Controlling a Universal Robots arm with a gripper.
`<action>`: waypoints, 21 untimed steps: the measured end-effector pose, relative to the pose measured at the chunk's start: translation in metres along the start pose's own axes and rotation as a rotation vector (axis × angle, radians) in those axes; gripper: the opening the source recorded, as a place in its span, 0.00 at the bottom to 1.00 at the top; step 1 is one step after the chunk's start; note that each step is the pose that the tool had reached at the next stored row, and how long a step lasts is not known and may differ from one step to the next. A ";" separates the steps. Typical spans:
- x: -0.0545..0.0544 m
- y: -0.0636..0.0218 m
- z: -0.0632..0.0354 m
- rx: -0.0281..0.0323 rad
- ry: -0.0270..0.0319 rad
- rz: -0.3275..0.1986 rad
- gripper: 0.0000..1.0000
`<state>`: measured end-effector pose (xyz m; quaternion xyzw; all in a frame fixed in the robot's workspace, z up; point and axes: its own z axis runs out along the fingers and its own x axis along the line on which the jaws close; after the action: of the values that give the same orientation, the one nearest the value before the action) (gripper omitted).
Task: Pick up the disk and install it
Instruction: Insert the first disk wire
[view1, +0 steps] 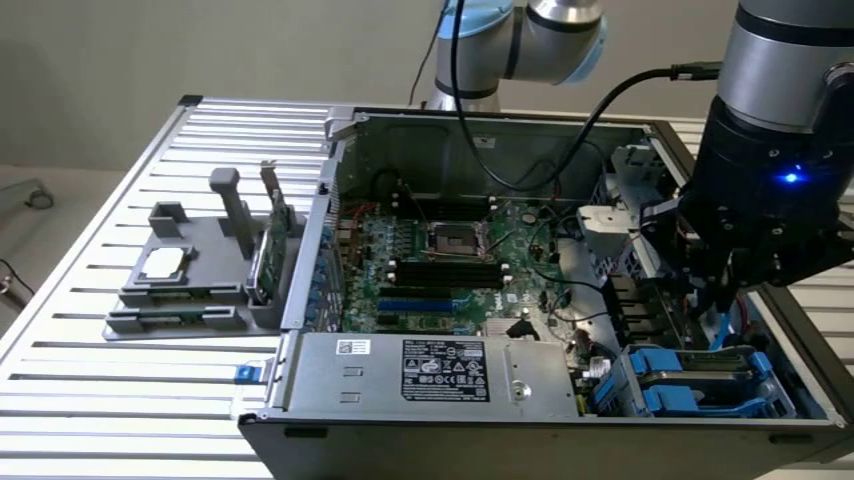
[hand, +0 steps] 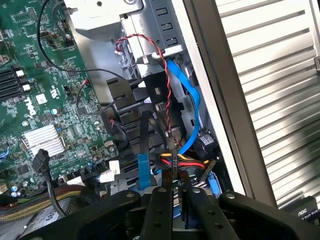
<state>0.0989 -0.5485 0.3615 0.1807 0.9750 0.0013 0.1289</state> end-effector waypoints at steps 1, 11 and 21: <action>0.000 0.0000 -0.0009 0.0016 -0.0006 0.001 0.17; 0.000 0.0000 -0.0018 0.0419 -0.0140 0.062 0.17; 0.000 -0.0001 -0.0013 0.0941 -0.0307 0.133 0.17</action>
<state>0.0984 -0.5486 0.3627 0.2509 0.9578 -0.0388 0.1348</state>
